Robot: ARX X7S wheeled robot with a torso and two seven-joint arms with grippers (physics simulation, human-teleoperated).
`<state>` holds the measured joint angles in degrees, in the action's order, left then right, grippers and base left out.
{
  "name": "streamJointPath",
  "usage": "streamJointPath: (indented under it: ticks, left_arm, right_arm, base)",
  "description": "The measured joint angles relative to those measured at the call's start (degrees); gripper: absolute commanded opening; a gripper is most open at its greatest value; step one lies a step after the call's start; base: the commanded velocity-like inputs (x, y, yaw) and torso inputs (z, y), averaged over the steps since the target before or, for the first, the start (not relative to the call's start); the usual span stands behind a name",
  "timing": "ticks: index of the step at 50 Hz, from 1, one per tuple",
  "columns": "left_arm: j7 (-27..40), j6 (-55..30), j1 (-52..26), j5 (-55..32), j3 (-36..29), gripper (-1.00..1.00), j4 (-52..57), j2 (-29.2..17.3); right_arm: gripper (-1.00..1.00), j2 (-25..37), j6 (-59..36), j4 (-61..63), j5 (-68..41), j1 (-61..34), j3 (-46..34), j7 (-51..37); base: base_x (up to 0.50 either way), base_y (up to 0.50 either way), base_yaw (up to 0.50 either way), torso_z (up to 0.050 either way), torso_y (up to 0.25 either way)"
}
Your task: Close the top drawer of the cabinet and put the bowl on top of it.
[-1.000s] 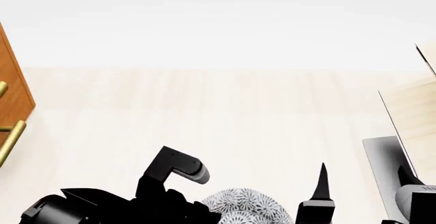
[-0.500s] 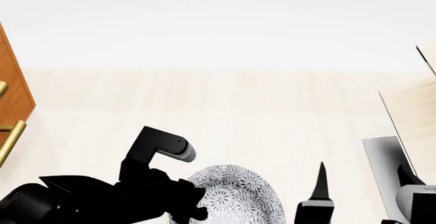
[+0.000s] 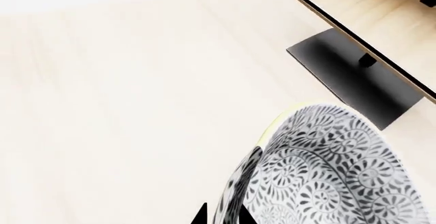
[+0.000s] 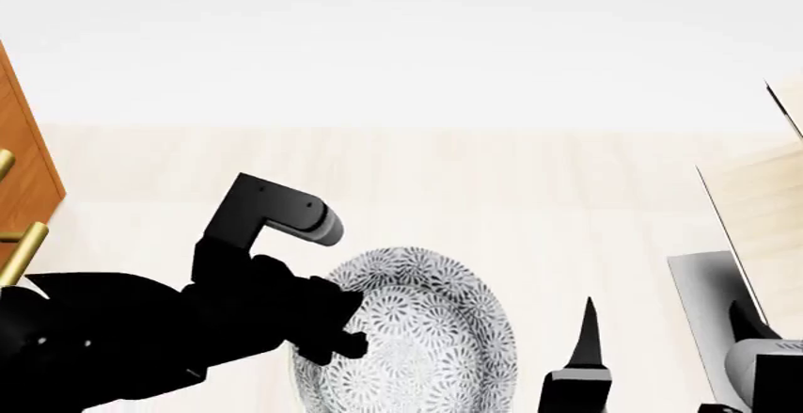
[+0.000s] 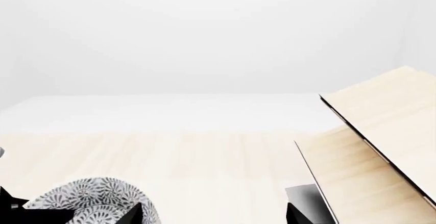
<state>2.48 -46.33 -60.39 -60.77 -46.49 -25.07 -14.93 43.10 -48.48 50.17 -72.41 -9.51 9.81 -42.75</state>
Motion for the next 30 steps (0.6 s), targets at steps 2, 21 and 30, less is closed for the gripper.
streamJointPath:
  ticks: [2,21,30]
  left_arm:
    - [0.5,-0.4,-0.3,-0.4,0.3,-1.0,0.8,-0.3]
    - [5.6,-3.3,-3.8,-3.7,3.6,-1.0,6.6,-3.1]
    - [7.8,-4.5,-5.4,-5.2,5.1,-1.0,8.9,-4.2]
  right_arm:
    - [1.0,0.0,0.1,0.0,0.1,0.0,-0.1,0.0]
    - [1.0,0.6,-0.4,0.1,-1.6,-1.7,-0.8,-1.4]
    - [1.0,1.1,-0.8,0.4,-3.1,-2.8,-1.0,-2.6]
  base:
    - [0.0,0.0,0.0,0.0,0.0]
    - [0.0,0.0,0.0,0.0,0.0]
    - [0.0,0.0,0.0,0.0,0.0]
